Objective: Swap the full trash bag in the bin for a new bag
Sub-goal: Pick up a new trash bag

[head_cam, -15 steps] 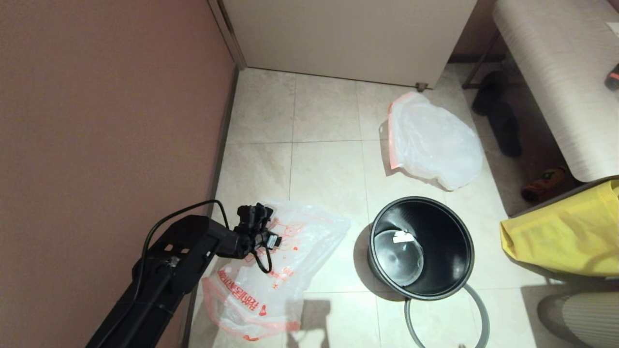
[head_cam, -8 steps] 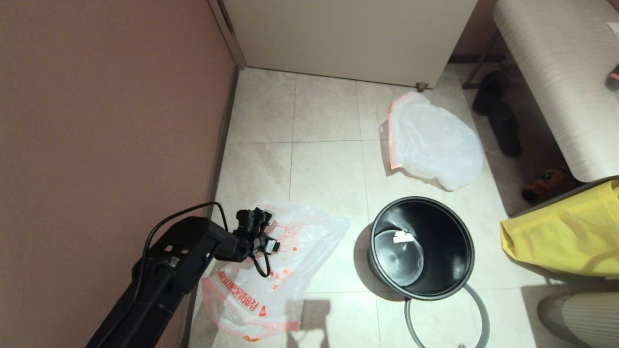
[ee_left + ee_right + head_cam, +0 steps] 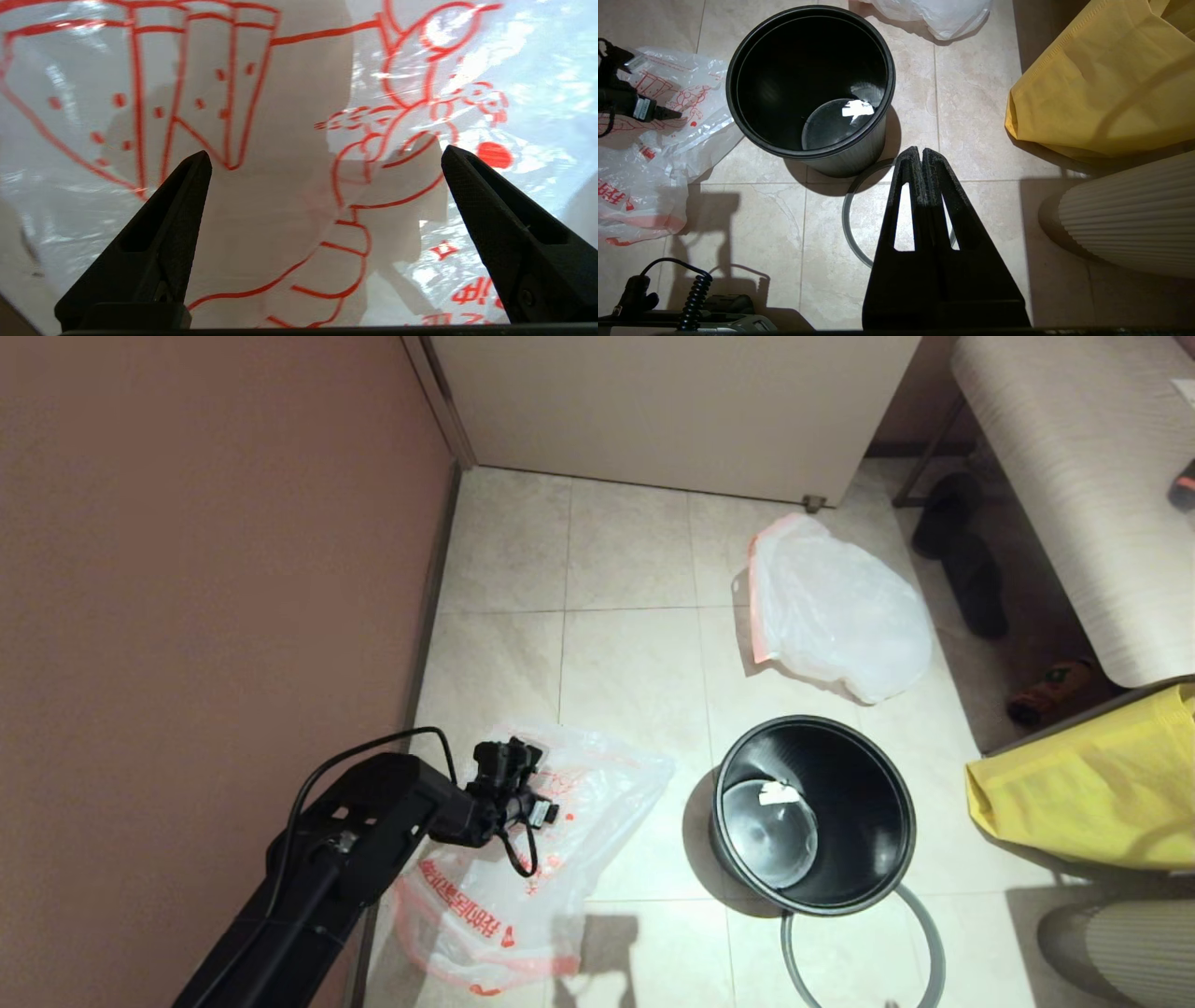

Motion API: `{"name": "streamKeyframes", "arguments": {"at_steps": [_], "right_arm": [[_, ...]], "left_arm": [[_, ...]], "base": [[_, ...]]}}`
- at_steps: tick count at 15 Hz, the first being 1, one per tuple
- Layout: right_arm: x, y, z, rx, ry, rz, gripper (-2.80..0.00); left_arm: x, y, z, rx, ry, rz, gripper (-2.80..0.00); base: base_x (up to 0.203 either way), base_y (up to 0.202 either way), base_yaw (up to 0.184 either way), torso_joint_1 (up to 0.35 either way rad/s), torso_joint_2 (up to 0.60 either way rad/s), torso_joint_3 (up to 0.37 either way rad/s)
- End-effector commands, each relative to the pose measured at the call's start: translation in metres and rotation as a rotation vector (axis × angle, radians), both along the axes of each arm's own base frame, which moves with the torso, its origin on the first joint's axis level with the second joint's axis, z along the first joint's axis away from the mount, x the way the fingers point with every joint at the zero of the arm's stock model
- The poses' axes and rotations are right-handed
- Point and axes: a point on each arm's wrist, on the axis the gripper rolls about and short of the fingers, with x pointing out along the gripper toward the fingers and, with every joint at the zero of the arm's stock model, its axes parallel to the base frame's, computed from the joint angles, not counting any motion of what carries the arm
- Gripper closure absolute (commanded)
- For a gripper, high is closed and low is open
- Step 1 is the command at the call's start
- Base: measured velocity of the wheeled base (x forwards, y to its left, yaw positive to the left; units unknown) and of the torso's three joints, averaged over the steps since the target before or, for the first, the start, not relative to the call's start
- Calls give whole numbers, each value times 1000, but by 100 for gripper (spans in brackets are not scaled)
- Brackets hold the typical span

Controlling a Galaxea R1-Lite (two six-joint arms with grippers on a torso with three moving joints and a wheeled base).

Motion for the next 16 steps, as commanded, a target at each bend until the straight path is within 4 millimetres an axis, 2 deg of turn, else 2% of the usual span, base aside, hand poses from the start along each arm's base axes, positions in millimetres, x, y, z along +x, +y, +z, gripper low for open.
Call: {"name": "streamKeyframes", "arguments": {"at_steps": [1, 3, 11, 12, 16], "right_arm": [[0, 0, 0, -1, 1, 0, 0], [0, 0, 0, -1, 1, 0, 0], [0, 0, 0, -1, 1, 0, 0], [0, 0, 0, -1, 1, 0, 0], [0, 0, 0, -1, 1, 2, 0]], "left_arm": [[3, -7, -11, 1, -17, -11, -280], [6, -10, -26, 14, -62, -25, -280], [8, -5, -37, 41, -98, -43, -280], [8, -5, -35, 38, -102, -42, 0], [9, -1, -36, 45, -98, -36, 0]], "base": [[0, 0, 0, 0, 0, 0], [0, 0, 0, 0, 0, 0], [0, 0, 0, 0, 0, 0], [0, 0, 0, 0, 0, 0], [0, 0, 0, 0, 0, 0]]}}
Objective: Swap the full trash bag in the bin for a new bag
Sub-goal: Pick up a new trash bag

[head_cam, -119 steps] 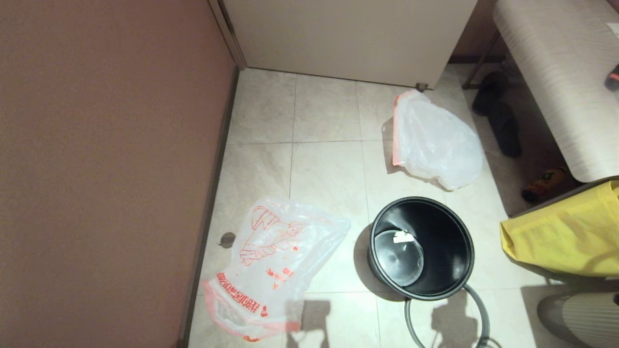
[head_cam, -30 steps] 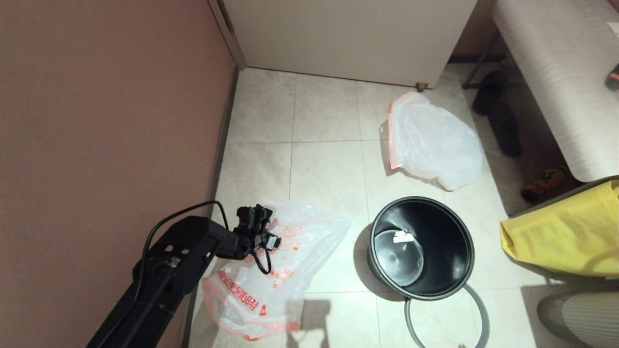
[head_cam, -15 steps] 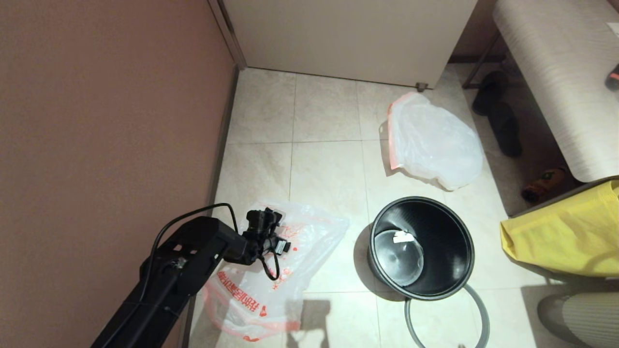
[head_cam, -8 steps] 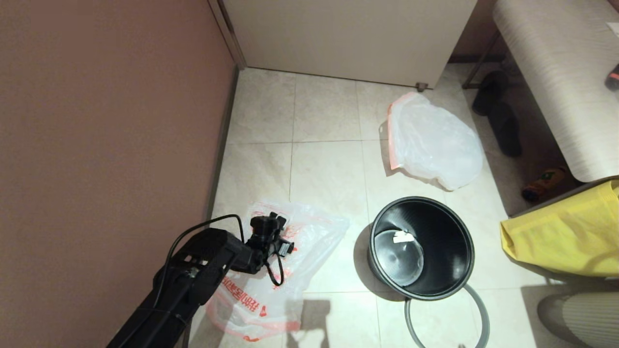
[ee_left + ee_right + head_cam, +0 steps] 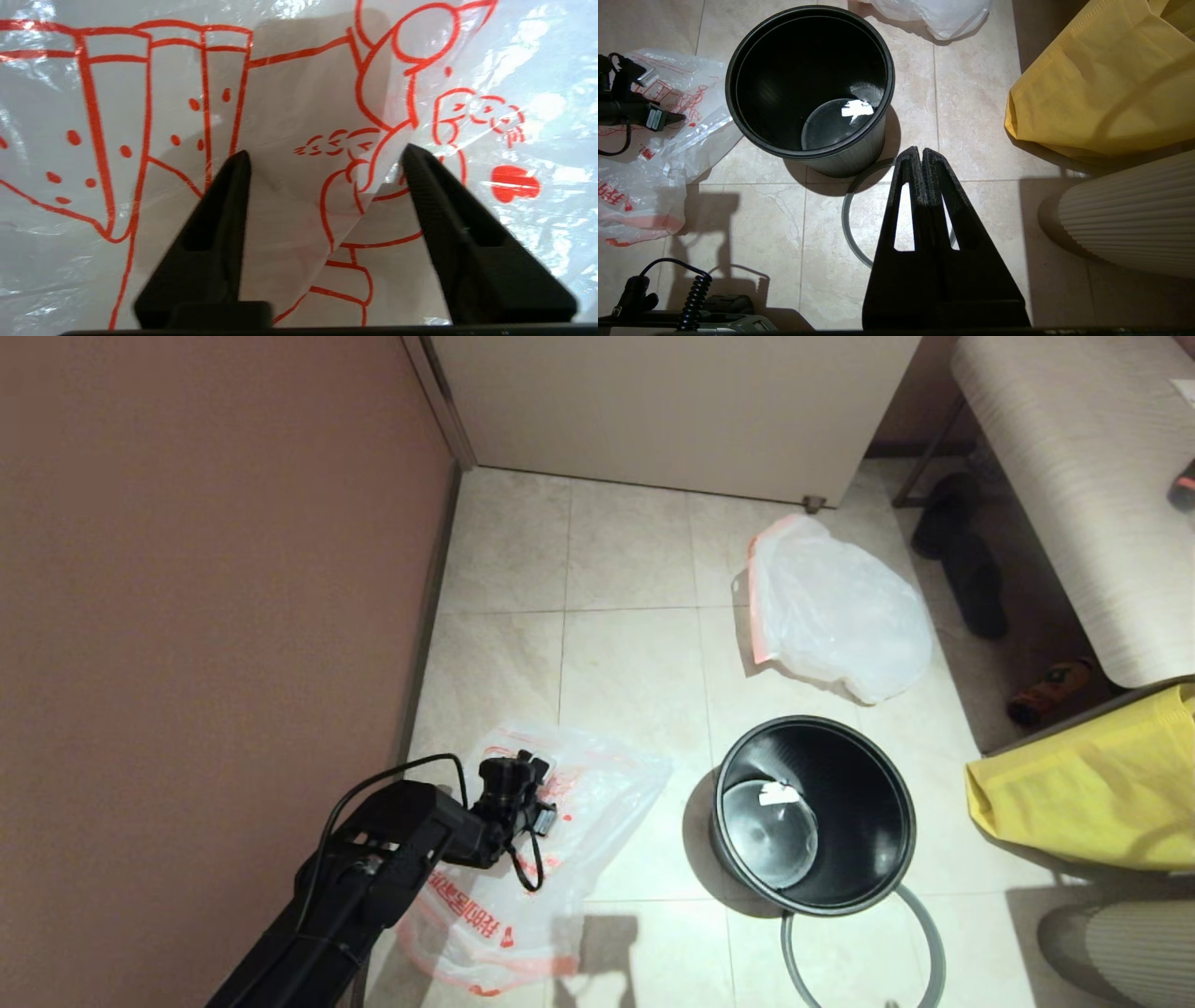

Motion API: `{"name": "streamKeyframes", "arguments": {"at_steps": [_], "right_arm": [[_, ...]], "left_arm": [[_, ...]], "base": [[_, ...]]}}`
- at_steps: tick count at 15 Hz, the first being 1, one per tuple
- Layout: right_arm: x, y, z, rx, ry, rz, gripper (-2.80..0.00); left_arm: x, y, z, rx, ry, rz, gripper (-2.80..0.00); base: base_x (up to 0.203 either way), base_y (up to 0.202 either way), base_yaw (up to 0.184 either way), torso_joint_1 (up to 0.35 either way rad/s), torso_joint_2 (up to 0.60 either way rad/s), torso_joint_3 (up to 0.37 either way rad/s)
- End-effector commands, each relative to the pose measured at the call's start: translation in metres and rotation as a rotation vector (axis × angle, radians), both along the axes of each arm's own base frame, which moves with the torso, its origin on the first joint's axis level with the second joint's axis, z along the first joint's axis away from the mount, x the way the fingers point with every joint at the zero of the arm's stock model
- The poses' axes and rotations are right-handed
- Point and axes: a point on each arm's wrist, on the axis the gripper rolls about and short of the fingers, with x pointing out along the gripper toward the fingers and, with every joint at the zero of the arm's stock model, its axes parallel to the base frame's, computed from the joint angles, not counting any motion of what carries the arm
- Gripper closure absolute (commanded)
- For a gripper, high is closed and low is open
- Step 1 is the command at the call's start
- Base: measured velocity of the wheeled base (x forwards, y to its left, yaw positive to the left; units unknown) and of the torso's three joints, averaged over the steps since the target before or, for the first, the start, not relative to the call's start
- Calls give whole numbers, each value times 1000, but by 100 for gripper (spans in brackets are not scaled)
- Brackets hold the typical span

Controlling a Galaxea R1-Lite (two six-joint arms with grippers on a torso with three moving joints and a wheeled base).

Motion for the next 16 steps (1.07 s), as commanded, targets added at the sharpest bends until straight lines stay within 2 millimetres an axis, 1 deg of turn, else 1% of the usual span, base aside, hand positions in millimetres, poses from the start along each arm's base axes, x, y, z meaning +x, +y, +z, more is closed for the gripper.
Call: {"name": "streamKeyframes", "arguments": {"at_steps": [1, 8, 10, 11, 12, 14, 15, 16], "right_arm": [[0, 0, 0, 0, 1, 0, 0], [0, 0, 0, 0, 1, 0, 0], [0, 0, 0, 0, 1, 0, 0], [0, 0, 0, 0, 1, 1, 0], [0, 0, 0, 0, 1, 0, 0], [0, 0, 0, 0, 1, 1, 0], [0, 0, 0, 0, 1, 2, 0], [0, 0, 0, 1, 1, 0, 0]], "left_arm": [[0, 1, -2, 12, 0, -4, 0], [2, 9, 0, 20, -6, 10, 0], [2, 9, 7, 15, -13, 16, 0], [2, 9, 15, 8, -19, 34, 0], [2, 9, 27, -19, -25, 59, 0], [-3, 10, 58, -84, -21, 89, 0], [-7, 10, 69, -114, 27, 83, 0], [-10, 10, 69, -124, 97, 73, 0]], "base": [[0, 0, 0, 0, 0, 0], [0, 0, 0, 0, 0, 0], [0, 0, 0, 0, 0, 0], [0, 0, 0, 0, 0, 0], [0, 0, 0, 0, 0, 0], [0, 0, 0, 0, 0, 0], [0, 0, 0, 0, 0, 0], [0, 0, 0, 0, 0, 0]]}}
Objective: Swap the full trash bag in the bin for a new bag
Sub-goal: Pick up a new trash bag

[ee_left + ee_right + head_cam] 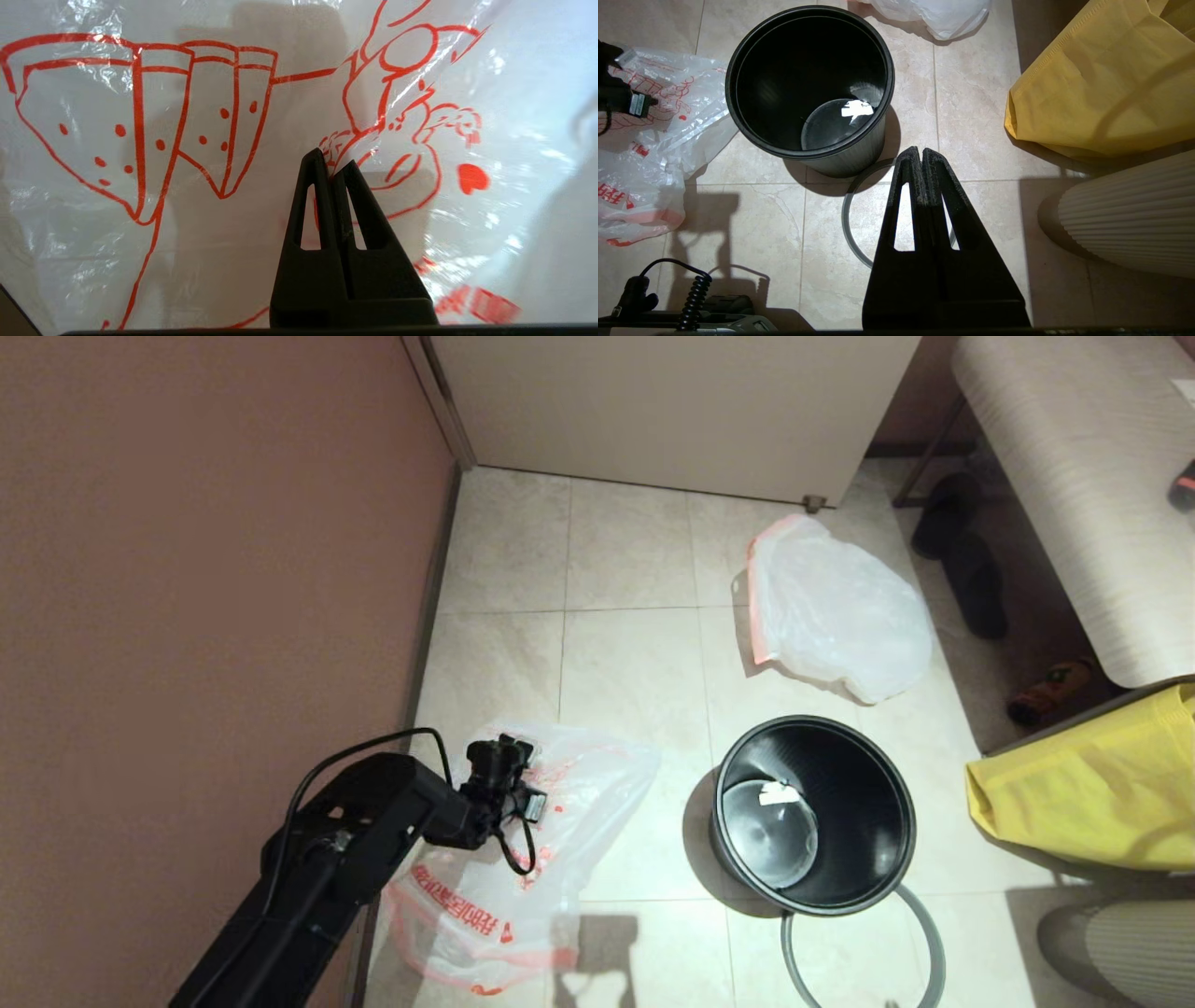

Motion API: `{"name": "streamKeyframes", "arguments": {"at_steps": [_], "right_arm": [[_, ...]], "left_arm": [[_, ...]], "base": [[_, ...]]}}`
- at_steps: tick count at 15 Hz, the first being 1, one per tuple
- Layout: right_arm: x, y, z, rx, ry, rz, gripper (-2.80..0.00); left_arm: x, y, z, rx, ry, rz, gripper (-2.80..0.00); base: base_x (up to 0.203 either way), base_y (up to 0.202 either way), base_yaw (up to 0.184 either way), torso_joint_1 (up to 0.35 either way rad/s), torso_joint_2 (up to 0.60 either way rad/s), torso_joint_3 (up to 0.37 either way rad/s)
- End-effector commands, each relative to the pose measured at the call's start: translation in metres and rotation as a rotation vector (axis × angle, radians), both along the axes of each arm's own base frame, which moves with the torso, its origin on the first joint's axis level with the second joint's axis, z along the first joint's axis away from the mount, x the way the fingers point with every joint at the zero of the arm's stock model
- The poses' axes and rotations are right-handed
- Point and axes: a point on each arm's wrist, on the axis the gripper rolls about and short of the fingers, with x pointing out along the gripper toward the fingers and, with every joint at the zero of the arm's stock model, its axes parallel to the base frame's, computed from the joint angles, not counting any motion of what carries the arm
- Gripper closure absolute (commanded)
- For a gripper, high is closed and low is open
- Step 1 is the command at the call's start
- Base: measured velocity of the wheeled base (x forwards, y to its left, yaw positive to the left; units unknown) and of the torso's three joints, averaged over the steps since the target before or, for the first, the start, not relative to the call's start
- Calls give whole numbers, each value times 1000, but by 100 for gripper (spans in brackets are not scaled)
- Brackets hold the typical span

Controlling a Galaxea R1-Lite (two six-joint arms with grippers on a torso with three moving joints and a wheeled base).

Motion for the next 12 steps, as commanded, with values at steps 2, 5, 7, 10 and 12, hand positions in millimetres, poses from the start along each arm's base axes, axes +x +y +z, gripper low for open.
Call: {"name": "streamKeyframes", "arguments": {"at_steps": [2, 5, 7, 10, 12], "right_arm": [[0, 0, 0, 0, 1, 0, 0], [0, 0, 0, 0, 1, 0, 0], [0, 0, 0, 0, 1, 0, 0], [0, 0, 0, 0, 1, 0, 0], [0, 0, 0, 2, 1, -1, 0]], "left_arm": [[-11, -7, 44, -55, 111, -11, 0], [-41, -11, 43, -68, 237, -17, 0], [-43, -12, 50, -67, 254, -26, 0], [-49, -10, 56, -79, 283, -15, 0], [-61, -14, 59, -115, 314, -13, 0]], "base": [[0, 0, 0, 0, 0, 0], [0, 0, 0, 0, 0, 0], [0, 0, 0, 0, 0, 0], [0, 0, 0, 0, 0, 0], [0, 0, 0, 0, 0, 0]]}}
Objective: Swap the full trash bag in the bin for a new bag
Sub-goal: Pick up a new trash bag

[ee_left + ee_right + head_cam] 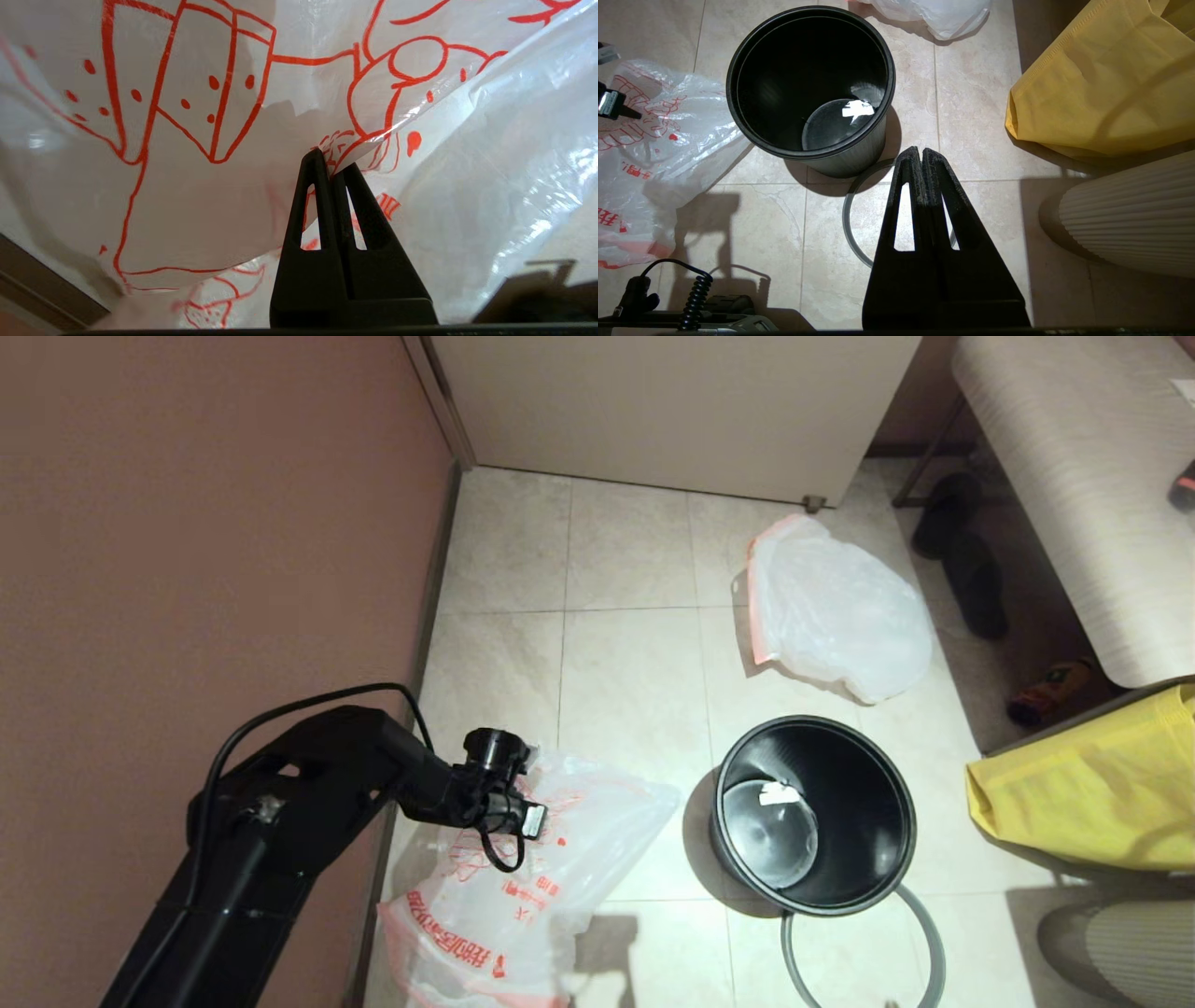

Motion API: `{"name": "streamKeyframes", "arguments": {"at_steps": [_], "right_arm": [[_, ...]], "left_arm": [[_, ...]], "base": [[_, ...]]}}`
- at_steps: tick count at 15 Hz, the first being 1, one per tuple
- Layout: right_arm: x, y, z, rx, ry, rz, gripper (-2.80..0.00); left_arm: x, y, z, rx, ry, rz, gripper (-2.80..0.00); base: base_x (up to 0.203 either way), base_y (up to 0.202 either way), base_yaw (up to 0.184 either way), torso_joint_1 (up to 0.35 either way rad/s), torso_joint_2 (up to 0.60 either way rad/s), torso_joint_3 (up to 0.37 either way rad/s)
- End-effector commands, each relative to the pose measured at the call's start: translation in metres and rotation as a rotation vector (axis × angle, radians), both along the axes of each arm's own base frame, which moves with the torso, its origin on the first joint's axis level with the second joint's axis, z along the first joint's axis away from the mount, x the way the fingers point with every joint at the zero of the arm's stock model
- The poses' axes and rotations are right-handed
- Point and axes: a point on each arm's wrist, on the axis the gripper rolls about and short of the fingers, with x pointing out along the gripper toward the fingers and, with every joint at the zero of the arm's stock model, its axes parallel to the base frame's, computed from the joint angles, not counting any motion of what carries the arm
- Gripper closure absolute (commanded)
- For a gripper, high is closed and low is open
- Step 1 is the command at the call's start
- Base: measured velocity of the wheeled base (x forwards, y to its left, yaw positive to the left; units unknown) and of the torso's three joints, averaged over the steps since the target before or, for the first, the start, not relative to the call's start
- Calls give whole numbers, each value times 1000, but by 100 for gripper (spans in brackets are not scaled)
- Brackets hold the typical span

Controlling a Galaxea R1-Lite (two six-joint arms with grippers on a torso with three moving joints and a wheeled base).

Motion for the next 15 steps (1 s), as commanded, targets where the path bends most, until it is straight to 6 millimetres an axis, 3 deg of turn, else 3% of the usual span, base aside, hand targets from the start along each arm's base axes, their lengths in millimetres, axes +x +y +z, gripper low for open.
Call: {"name": "streamKeyframes", "arguments": {"at_steps": [1, 2, 3, 10, 15], "right_arm": [[0, 0, 0, 0, 1, 0, 0], [0, 0, 0, -1, 1, 0, 0], [0, 0, 0, -1, 1, 0, 0], [0, 0, 0, 0, 1, 0, 0], [0, 0, 0, 0, 1, 0, 0]], "left_arm": [[-6, -3, 19, -30, -17, -9, 0], [-9, -2, 21, -37, -8, -17, 0], [-9, -1, 20, -43, -4, -22, -280], [-4, -1, 9, -46, -35, -20, -280], [4, 1, -30, -5, -121, -76, -280]], "base": [[0, 0, 0, 0, 0, 0], [0, 0, 0, 0, 0, 0], [0, 0, 0, 0, 0, 0], [0, 0, 0, 0, 0, 0], [0, 0, 0, 0, 0, 0]]}}
